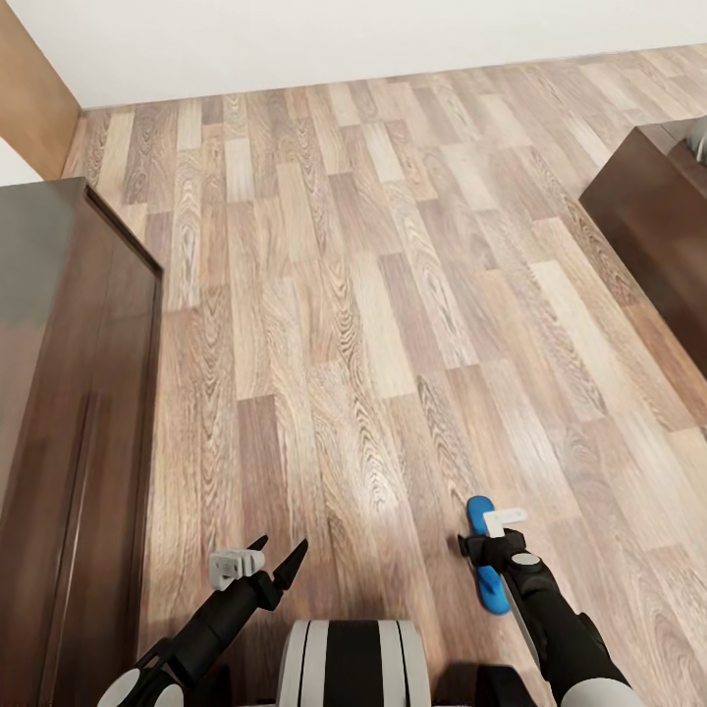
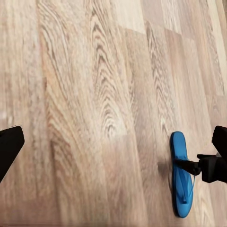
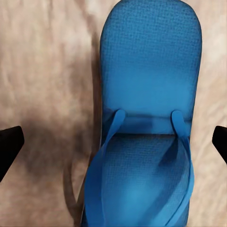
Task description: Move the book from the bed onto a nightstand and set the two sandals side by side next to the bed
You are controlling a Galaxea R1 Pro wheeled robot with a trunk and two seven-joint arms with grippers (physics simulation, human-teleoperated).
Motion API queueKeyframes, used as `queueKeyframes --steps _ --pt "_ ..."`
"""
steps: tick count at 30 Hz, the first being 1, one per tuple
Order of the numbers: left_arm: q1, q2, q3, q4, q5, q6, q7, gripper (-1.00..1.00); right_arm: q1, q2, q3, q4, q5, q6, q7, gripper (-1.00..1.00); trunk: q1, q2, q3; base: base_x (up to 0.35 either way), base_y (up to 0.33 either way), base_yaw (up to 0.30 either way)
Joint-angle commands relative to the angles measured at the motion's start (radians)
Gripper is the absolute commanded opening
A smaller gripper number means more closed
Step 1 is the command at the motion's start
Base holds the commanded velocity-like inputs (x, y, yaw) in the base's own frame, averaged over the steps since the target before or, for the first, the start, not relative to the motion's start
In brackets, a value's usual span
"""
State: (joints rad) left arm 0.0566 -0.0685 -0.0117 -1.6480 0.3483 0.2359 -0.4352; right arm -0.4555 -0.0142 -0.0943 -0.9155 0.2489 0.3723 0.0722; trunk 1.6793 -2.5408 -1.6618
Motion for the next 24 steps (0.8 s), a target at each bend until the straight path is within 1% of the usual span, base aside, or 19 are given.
queueKeyframes --steps 1,8,16,18,19,20,21,22,23,24 --pt "0.000 0.000 0.001 -0.001 0.011 0.010 -0.002 1.00 0.000 0.000 -0.002 -0.002 0.011 0.005 0.008 1.00 0.000 0.000 -0.004 0.000 0.000 0.000" --pt "0.000 0.001 0.003 -0.001 0.011 0.010 -0.003 1.00 0.000 0.000 -0.001 -0.002 0.011 0.005 0.008 1.00 0.000 0.000 -0.004 0.000 0.000 0.000" --pt "0.000 0.004 0.007 -0.005 0.020 0.012 -0.012 1.00 0.000 0.000 -0.001 -0.002 0.011 0.005 0.008 1.00 0.000 0.000 -0.004 0.000 0.000 0.000" --pt "-0.001 0.005 0.008 -0.006 0.028 0.012 -0.040 1.00 0.000 0.000 -0.001 -0.002 0.011 0.005 0.008 1.00 0.000 0.000 -0.004 0.000 0.000 0.000" --pt "-0.004 0.005 0.010 -0.007 0.034 0.013 -0.073 1.00 0.000 0.000 -0.001 -0.002 0.011 0.005 0.008 1.00 0.000 0.000 -0.004 0.000 0.000 0.000" --pt "-0.007 0.005 0.013 -0.008 0.036 0.013 -0.092 1.00 0.000 0.000 -0.001 -0.002 0.012 0.005 0.008 1.00 0.000 0.000 -0.004 0.000 0.000 0.000" --pt "-0.016 0.005 0.022 -0.007 0.041 0.015 -0.129 1.00 0.000 0.000 -0.001 -0.002 0.012 0.005 0.008 1.00 0.000 0.000 -0.004 0.000 0.000 0.000" --pt "-0.021 0.005 0.028 -0.008 0.043 0.018 -0.147 1.00 0.000 0.000 -0.001 -0.002 0.012 0.005 0.007 1.00 0.000 0.000 -0.004 0.000 0.000 0.000" --pt "-0.031 0.005 0.043 -0.008 0.046 0.025 -0.177 1.00 0.000 0.000 -0.002 -0.002 0.012 0.005 0.007 1.00 0.000 0.000 -0.004 0.000 0.000 0.000" --pt "-0.035 0.006 0.050 -0.008 0.047 0.030 -0.189 1.00 0.000 0.000 -0.002 -0.002 0.012 0.005 0.007 1.00 0.000 0.000 -0.004 0.000 0.000 0.000"
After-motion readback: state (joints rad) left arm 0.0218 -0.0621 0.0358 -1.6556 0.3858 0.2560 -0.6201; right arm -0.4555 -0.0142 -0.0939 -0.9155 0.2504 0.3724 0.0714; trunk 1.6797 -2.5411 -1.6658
